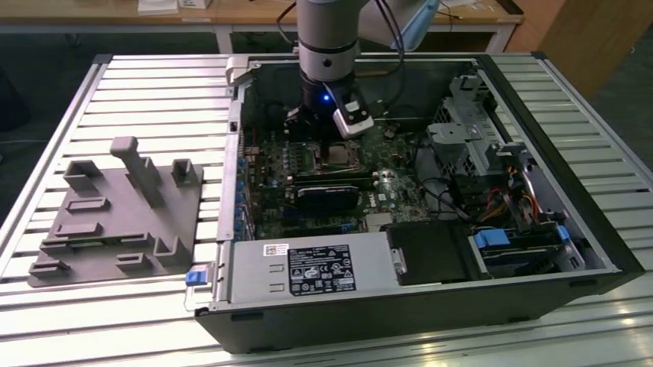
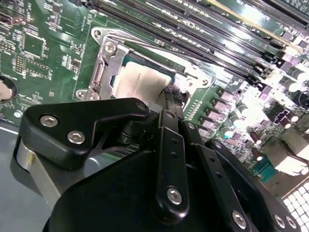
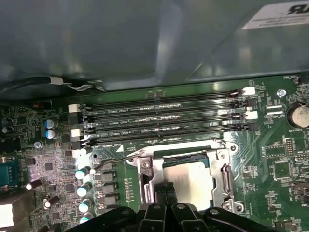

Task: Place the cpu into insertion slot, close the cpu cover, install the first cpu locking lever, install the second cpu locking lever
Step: 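Close the cpu cover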

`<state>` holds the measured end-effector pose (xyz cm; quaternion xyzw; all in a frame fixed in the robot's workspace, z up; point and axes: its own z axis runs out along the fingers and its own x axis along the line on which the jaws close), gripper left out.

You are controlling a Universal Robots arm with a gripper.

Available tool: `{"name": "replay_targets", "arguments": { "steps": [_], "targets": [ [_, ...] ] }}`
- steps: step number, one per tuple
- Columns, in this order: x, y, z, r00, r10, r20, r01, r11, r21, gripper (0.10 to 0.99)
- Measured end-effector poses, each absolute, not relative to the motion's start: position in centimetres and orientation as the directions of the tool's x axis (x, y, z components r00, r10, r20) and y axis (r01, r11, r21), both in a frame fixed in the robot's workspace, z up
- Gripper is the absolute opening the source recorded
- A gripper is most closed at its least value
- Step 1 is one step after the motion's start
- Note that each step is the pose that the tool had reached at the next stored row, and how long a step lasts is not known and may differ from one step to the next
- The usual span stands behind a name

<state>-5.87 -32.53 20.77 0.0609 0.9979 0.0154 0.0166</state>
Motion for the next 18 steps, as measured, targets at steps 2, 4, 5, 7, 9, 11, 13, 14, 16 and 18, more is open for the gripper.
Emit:
{"name": "replay_targets", "arguments": {
  "steps": [2,4,5,7,9,11,13,14,16,18],
  "targets": [
    [-6.03,-32.53,20.71,-0.992,0.122,-0.031,0.121,0.992,0.033,0.106],
    [-6.13,-32.53,20.59,-0.992,0.122,-0.031,0.121,0.992,0.035,0.106],
    [-6.17,-32.53,20.52,-0.992,0.122,-0.031,0.121,0.992,0.035,0.106],
    [-6.26,-32.53,20.39,-0.992,0.122,-0.031,0.121,0.992,0.036,0.106],
    [-6.34,-32.53,20.27,-0.992,0.122,-0.031,0.121,0.992,0.036,0.106],
    [-6.41,-32.54,20.15,-0.992,0.122,-0.031,0.121,0.992,0.036,0.106],
    [-6.5,-32.54,20.07,-0.992,0.122,-0.031,0.121,0.992,0.036,0.106],
    [-6.53,-32.54,20.04,-0.992,0.122,-0.031,0.121,0.992,0.036,0.106],
    [-6.58,-32.54,19.98,-0.992,0.122,-0.031,0.121,0.992,0.036,0.106],
    [-6.59,-32.54,19.92,-0.992,0.122,-0.031,0.121,0.992,0.036,0.106]
  ]
}}
